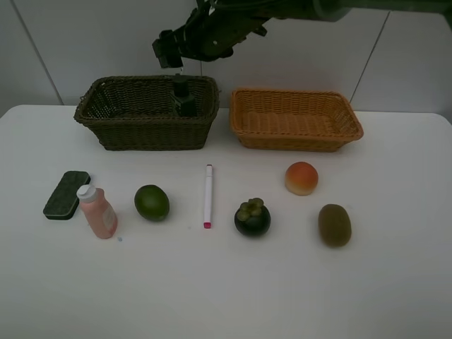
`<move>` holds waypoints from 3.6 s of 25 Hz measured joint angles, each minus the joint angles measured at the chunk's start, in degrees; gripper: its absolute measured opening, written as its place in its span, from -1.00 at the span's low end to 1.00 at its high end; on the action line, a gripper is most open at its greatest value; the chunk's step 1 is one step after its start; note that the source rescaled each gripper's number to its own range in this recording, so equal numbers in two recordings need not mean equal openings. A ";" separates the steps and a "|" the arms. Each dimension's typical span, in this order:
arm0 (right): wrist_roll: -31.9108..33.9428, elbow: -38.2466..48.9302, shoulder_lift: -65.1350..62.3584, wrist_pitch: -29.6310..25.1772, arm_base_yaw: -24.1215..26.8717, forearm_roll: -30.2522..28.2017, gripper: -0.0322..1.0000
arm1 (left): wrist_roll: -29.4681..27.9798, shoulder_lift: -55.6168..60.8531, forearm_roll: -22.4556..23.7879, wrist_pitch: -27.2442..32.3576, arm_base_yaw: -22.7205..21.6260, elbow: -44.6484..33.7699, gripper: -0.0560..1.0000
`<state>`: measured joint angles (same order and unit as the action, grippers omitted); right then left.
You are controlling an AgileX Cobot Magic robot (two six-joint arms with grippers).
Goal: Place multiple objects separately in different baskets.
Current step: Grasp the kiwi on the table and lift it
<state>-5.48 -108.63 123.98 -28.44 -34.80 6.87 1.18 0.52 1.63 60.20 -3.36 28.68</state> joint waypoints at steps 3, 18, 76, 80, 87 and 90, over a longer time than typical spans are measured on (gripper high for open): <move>2.63 0.00 -3.60 -3.34 0.00 -4.94 0.79 | 0.00 0.00 0.00 0.00 0.00 0.00 1.00; 9.28 1.50 -11.86 -28.90 1.98 -20.92 0.79 | 0.00 0.00 0.00 0.00 0.00 0.00 1.00; 39.83 66.15 -31.02 -6.80 9.69 -23.15 0.99 | 0.00 0.00 0.00 0.00 0.00 0.00 1.00; 39.97 66.17 -28.24 -4.87 9.69 -22.69 0.99 | 0.00 0.00 0.00 0.00 0.00 0.00 1.00; 40.09 66.17 -25.66 -2.37 9.69 -21.18 0.99 | 0.00 0.00 0.00 0.00 0.00 0.00 1.00; 40.09 66.17 -25.18 -2.14 9.69 -20.77 0.99 | 0.00 0.00 0.00 0.00 0.00 0.00 1.00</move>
<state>34.61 -42.45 98.81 -30.58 -25.11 -13.90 1.18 0.52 1.63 60.20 -3.36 28.68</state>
